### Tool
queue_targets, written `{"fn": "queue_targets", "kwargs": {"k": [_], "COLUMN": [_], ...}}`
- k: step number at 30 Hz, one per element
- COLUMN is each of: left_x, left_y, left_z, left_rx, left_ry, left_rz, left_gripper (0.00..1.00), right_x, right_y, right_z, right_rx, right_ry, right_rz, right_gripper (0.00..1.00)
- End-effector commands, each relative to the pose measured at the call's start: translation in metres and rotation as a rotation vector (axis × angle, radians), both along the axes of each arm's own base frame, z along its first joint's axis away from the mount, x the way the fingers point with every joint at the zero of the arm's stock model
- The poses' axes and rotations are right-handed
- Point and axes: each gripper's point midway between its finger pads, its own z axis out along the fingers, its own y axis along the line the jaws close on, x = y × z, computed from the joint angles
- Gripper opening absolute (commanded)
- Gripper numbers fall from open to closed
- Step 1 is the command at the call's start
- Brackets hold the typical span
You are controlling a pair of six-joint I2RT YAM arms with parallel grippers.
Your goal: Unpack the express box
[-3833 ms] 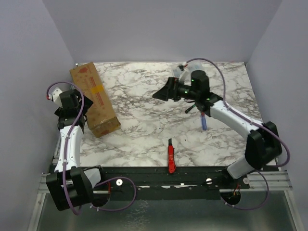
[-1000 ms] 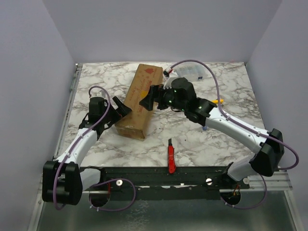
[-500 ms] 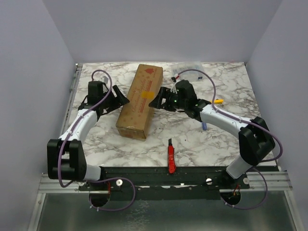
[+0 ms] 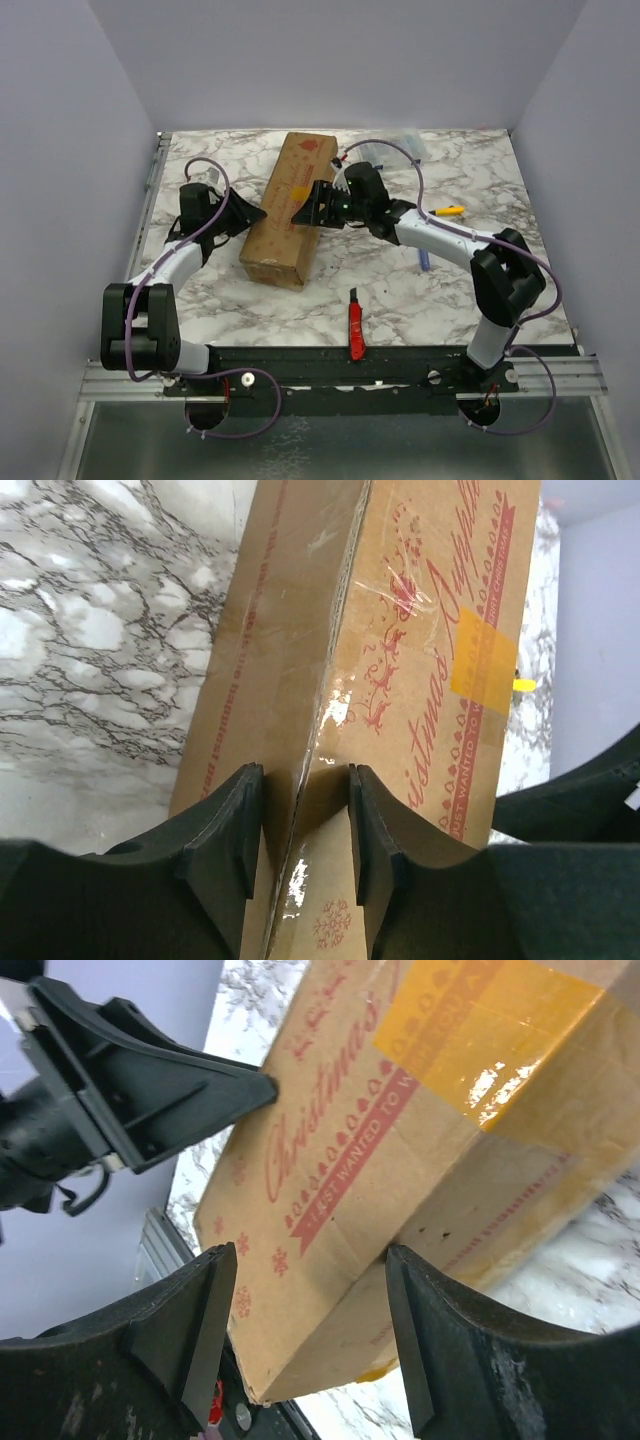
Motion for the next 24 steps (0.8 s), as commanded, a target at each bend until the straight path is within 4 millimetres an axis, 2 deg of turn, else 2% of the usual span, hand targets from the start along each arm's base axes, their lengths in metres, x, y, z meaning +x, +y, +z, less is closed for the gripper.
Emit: {"fn": "queue_targets", "kwargs": {"k": [1, 5, 10, 14, 16, 19, 22, 24], "left_x": [-0.044, -0.044, -0.057, -0.060, -0.056, -0.051, -0.055, -0.060], "left_y": [0.009, 0.016, 0.026, 0.033, 0.038, 0.045, 0.048, 0.052], "left_z": [-0.077, -0.087, -0.117, -0.128, -0.124, -0.119, -0.123, -0.132], "left_rx": [0.012, 0.022, 0.020, 0.014, 0.032, 0.079, 0.101, 0.110], "left_ry": [0.271, 0.303, 0.425, 0.492, 0.485, 0.472, 0.481, 0.516], "left_rz": [0.072, 0.100, 0.141, 0.145, 0.143, 0.151, 0.152, 0.160], "left_gripper": [0.34, 0.33, 0.34, 0.33, 0.33, 0.34, 0.37, 0.37], "right_x": [-0.010, -0.015, -0.013, -0.009, -0.009, -0.002, 0.015, 0.022], "right_y": [0.041, 0.061, 0.078, 0.080, 0.078, 0.060, 0.024, 0.000], "right_z": [0.048, 0.070, 0.080, 0.088, 0.093, 0.092, 0.077, 0.069], "right_rx": [0.093, 0.146, 0.174, 0.163, 0.152, 0.069, -0.040, -0.040], "right_ry": [-0.091, -0.109, -0.101, -0.121, -0.143, -0.160, -0.166, -0.127], "right_rz": [0.094, 0.128, 0.172, 0.172, 0.168, 0.098, -0.027, -0.064], "right_gripper": [0.69, 0.69, 0.69, 0.69, 0.69, 0.70, 0.78, 0.80]}}
